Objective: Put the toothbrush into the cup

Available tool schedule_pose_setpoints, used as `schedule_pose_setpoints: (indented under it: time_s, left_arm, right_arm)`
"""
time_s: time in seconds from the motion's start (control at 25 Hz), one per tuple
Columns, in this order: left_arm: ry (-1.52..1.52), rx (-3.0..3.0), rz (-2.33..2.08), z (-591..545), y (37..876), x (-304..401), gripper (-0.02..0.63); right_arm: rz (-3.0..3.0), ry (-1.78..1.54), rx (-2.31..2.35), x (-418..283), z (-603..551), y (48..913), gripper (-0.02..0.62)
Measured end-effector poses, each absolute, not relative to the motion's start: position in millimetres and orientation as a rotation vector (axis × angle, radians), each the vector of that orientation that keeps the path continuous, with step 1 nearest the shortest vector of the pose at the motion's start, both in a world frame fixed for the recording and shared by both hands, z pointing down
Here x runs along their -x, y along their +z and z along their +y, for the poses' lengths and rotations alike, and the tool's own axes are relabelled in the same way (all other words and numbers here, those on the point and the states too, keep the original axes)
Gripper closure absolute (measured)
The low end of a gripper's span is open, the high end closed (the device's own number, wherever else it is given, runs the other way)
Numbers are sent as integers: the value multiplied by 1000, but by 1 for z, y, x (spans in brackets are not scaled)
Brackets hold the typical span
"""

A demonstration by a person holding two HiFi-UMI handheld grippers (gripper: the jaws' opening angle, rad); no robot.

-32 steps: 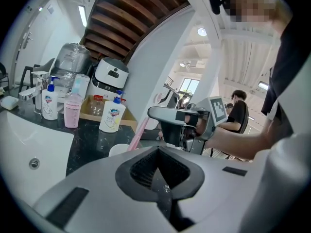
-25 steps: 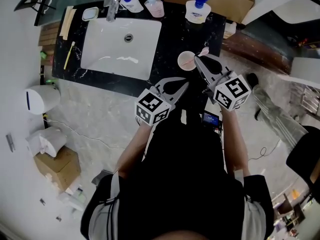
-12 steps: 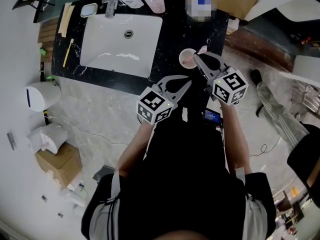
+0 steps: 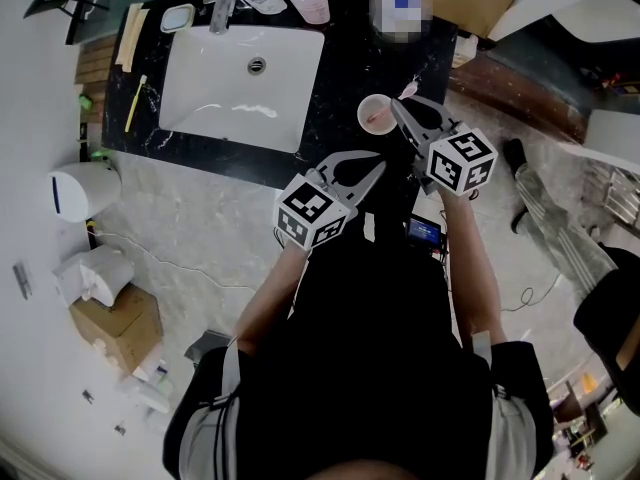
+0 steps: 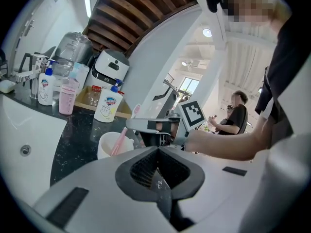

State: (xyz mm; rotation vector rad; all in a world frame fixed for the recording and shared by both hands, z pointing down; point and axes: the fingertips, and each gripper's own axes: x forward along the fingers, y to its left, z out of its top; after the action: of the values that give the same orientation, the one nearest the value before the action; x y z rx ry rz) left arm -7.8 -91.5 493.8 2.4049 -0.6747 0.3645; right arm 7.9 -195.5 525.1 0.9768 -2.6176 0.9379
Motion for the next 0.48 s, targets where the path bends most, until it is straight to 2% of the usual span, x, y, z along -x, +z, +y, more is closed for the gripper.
schedule_pose_setpoints:
  time_s: [0.48]
  left_arm:
    - [360,-2404,-680,-87,491,9,598]
  right_arm:
    - [-2562,1100,-1102,-19,-206,536,561]
